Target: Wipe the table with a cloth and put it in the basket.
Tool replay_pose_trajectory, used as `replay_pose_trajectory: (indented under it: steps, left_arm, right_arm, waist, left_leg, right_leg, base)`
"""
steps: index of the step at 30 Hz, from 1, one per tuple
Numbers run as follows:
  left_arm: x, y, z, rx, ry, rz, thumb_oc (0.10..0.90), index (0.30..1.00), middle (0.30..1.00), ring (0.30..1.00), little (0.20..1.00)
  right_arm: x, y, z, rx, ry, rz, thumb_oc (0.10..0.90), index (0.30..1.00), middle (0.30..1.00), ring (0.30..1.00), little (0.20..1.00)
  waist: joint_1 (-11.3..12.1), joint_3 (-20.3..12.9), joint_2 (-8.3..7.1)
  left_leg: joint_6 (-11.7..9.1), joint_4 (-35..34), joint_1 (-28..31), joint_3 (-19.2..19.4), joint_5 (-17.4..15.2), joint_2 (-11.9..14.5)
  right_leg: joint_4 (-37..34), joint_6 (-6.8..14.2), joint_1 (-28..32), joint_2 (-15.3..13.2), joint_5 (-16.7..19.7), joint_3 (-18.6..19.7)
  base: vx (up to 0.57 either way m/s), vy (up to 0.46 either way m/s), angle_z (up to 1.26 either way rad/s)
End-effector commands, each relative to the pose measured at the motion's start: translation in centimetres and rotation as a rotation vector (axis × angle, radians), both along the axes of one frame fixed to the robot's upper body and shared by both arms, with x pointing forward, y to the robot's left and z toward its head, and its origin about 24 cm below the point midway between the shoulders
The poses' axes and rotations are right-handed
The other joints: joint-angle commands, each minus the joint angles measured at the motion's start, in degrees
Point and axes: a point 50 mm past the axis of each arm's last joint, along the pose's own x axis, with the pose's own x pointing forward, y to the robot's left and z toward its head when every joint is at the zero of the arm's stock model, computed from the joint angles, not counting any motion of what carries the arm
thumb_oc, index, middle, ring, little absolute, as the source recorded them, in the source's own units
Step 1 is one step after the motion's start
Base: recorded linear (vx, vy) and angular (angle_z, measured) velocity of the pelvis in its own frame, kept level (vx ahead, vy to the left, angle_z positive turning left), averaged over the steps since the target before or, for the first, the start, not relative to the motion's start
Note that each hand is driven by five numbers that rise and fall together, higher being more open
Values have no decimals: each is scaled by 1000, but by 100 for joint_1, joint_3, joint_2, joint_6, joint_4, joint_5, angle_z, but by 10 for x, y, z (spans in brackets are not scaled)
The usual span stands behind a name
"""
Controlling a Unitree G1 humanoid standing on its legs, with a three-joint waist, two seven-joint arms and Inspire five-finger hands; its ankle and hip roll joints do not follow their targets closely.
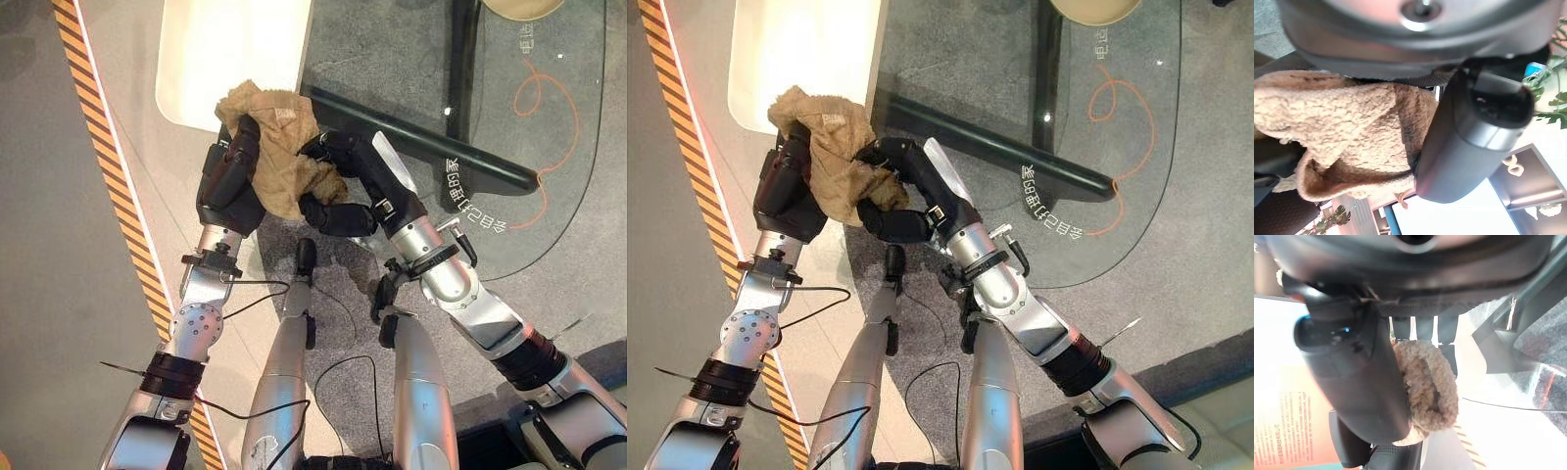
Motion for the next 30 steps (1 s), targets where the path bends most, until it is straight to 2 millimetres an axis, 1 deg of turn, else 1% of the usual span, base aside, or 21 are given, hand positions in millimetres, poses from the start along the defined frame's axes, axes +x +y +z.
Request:
replay_pose_trajectory:
  steps: [1,2,3,4,10,15,17,20,30]
  left_arm:
    - [-19,-21,53,25,-340,-112,100,300,300,300,200]
    - [-19,-20,54,18,-338,-104,100,300,300,300,200]
    - [-19,-19,54,12,-337,-93,100,300,300,300,200]
    - [-19,-19,54,11,-337,-92,100,300,300,300,200]
    - [-19,-8,54,-61,-323,2,100,300,300,300,200]
    - [-20,14,54,-178,-310,190,100,300,300,300,200]
    - [-21,18,54,-195,-307,231,100,300,300,300,200]
    - [-23,29,54,-238,-298,328,100,300,300,300,200]
    - [-27,46,58,-307,-275,501,100,300,300,300,200]
  right_arm:
    - [-24,20,64,129,-273,146,224,406,406,406,324]
    - [-24,20,64,134,-267,144,567,700,700,700,667]
    - [-23,19,64,139,-264,143,567,700,700,700,667]
    - [-23,19,63,139,-263,142,800,900,900,900,900]
    - [-23,16,63,170,-263,123,800,900,900,900,900]
    - [-23,10,63,221,-278,101,800,900,900,900,900]
    - [-23,9,63,232,-283,98,800,900,900,900,900]
    - [-23,7,63,253,-289,84,800,900,900,900,900]
    - [-22,2,65,302,-304,52,800,900,900,900,900]
  waist:
    - [92,-144,-166]
    - [90,-144,-170]
    - [90,-144,-174]
    - [90,-144,-175]
    - [97,-144,-189]
    - [109,-144,-229]
    - [114,-144,-239]
    - [126,-144,-249]
    - [129,-144,-266]
  left_leg:
    - [155,706,411,340,-1178,-285]
    - [155,700,417,339,-1178,-284]
    - [156,692,421,336,-1176,-288]
    - [155,690,423,336,-1175,-288]
    - [157,671,447,316,-1176,-303]
    - [160,678,463,287,-1177,-321]
    - [157,686,462,279,-1181,-324]
    - [149,718,439,258,-1185,-330]
    - [127,735,434,277,-1190,-323]
  right_leg:
    - [-1728,123,453,336,1074,125]
    - [-1728,122,457,342,1074,128]
    - [-1738,121,462,344,1075,129]
    - [-1741,121,464,344,1076,129]
    - [-1738,117,477,355,1070,133]
    - [-1731,109,505,381,1050,136]
    - [-1723,108,507,385,1043,133]
    - [-1687,103,484,396,1026,140]
    - [-1658,83,489,408,978,136]
  base:
    - [-2,-2,5]
    - [0,0,0]
    - [0,0,0]
    - [0,0,0]
    - [0,-1,-1]
    - [0,-6,-3]
    - [2,-13,-6]
    - [-1,-3,3]
    - [-1,-2,2]
